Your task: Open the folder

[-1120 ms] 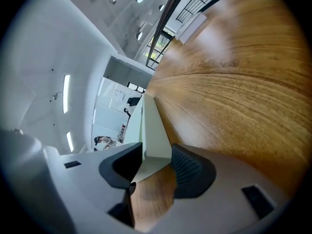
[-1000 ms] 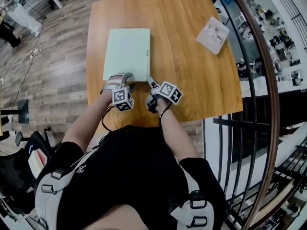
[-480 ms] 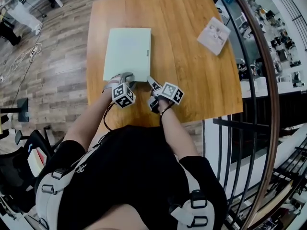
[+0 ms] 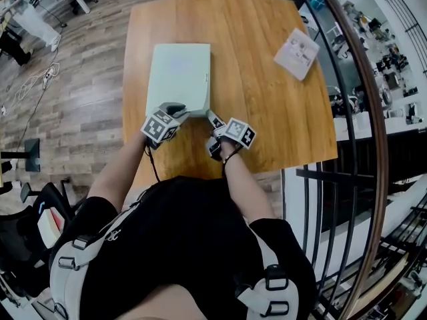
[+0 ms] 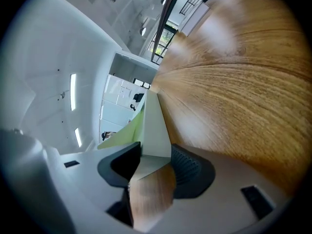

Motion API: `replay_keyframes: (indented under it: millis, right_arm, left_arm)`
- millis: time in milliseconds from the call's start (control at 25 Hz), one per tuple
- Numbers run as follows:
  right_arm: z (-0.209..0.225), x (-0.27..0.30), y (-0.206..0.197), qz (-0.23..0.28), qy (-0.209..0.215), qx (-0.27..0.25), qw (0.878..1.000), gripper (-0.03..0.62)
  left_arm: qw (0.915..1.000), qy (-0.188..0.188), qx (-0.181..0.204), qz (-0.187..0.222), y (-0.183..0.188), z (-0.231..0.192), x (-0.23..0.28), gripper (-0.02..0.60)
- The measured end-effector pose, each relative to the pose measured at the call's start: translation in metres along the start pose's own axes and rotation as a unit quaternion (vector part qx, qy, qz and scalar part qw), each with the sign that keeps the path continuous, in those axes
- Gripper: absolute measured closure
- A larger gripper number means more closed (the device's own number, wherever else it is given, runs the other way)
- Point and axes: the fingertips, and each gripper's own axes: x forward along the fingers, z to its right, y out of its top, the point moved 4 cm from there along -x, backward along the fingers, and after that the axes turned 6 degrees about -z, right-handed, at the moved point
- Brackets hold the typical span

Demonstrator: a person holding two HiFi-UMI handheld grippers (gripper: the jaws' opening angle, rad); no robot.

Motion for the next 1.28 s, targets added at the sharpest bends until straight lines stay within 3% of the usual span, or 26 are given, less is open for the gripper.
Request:
replay_keyframes:
  millis: [200, 360, 480, 680, 840, 1000, 1160, 1280]
  right_arm:
    - [0.002, -0.002, 0.001, -0.005, -0.008, -0.013, 1.000, 0.399]
    - [0.002, -0.004, 0.000, -0.010, -0.014, -0.017, 1.000, 0.399]
    - [0.003, -0.005, 0.001, -0.012, -0.025, -0.026, 0.999, 0.399]
    - [0.002, -0.007, 0.004, -0.012, -0.052, -0.054, 0.997, 0.399]
    - [0.002, -0.009, 0.001, -0.018, -0.059, -0.061, 0.996, 0.401]
    - [0.002, -0.013, -0.001, -0.020, -0.060, -0.072, 0.995, 0.407]
    - [-0.006, -0.017, -0.003, -0.025, -0.063, -0.101, 0.993, 0.456]
    - [-0.007, -0.019, -0.006, -0.028, -0.064, -0.109, 0.992, 0.467]
  left_arm:
    - [0.9921, -0.042, -0.080, 0.086, 0.007, -0.004, -0.019, 0.497]
    - [0.9665, -0.064, -0.162, 0.189, 0.015, -0.014, -0.051, 0.497]
    - [0.9445, -0.059, -0.210, 0.246, 0.014, -0.022, -0.075, 0.499]
    - [0.9284, 0.035, -0.212, 0.303, 0.009, -0.037, -0.121, 0.503]
    - [0.9107, 0.121, -0.226, 0.324, -0.008, -0.051, -0.156, 0.523]
    - [0.8987, 0.193, -0.236, 0.315, -0.033, -0.065, -0.177, 0.540]
    - [0.8811, 0.269, -0.265, 0.284, -0.061, -0.089, -0.192, 0.565]
    - [0.8714, 0.294, -0.290, 0.265, -0.081, -0.101, -0.197, 0.571]
